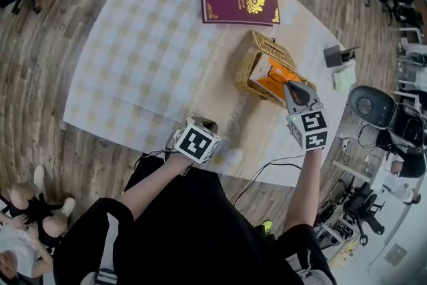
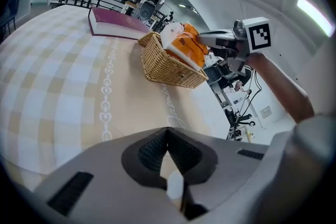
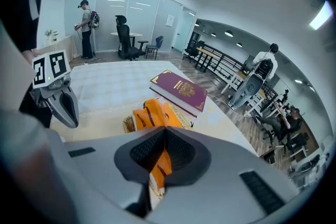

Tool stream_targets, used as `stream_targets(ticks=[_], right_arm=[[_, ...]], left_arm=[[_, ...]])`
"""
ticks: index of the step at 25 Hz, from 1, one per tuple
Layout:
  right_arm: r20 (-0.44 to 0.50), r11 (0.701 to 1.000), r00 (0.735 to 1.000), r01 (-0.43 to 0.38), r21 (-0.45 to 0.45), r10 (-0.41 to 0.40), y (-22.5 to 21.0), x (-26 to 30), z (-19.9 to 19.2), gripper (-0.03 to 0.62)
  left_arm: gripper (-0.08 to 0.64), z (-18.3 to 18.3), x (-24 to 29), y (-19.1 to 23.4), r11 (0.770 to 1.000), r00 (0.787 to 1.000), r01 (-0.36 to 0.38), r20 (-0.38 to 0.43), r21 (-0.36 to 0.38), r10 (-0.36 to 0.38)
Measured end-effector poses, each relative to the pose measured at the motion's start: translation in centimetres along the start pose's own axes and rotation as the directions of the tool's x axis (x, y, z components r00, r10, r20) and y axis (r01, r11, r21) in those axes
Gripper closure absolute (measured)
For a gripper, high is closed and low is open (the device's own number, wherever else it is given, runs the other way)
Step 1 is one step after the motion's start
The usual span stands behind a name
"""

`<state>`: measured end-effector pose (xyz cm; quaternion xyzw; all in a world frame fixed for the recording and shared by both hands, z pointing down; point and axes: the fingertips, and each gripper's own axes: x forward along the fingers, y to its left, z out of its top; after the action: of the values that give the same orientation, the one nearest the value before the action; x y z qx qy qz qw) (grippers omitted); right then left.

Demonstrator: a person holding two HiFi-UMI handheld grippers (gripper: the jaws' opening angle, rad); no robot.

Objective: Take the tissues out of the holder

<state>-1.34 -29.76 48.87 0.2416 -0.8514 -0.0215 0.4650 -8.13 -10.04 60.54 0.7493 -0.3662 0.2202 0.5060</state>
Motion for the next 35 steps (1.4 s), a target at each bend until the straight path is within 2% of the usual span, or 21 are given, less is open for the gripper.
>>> stream_targets(ticks=[11, 16, 25, 35], right_arm=[[0.028, 0.992, 0.995, 0.091, 0.084, -0.094, 1.0, -3.3, -0.4, 0.575], [0.044, 0.985, 0.992, 0.109, 0.133, -0.115, 2.0, -4.9, -0.8, 0.575], [0.069, 0.949, 0.981, 0.156, 0.275, -0.182, 3.7, -7.4, -3.1, 0.575], [0.048, 0.911, 0.98, 0.16, 0.379, -0.192, 7.0, -9.5, -6.6, 0.575]], left_arm=[[0.56, -1.0, -0.6, -0.9, 0.997, 0.999, 0.033, -0.037, 0.075, -0.031], [0.56, -1.3, -0.6, -1.8, 0.992, 0.997, 0.057, -0.052, 0.108, -0.052], [0.56, -1.6, -0.8, -3.0, 0.98, 0.994, 0.074, -0.092, 0.183, -0.058], [0.56, -2.0, 0.0, -4.5, 0.967, 0.988, 0.106, -0.135, 0.23, -0.076]])
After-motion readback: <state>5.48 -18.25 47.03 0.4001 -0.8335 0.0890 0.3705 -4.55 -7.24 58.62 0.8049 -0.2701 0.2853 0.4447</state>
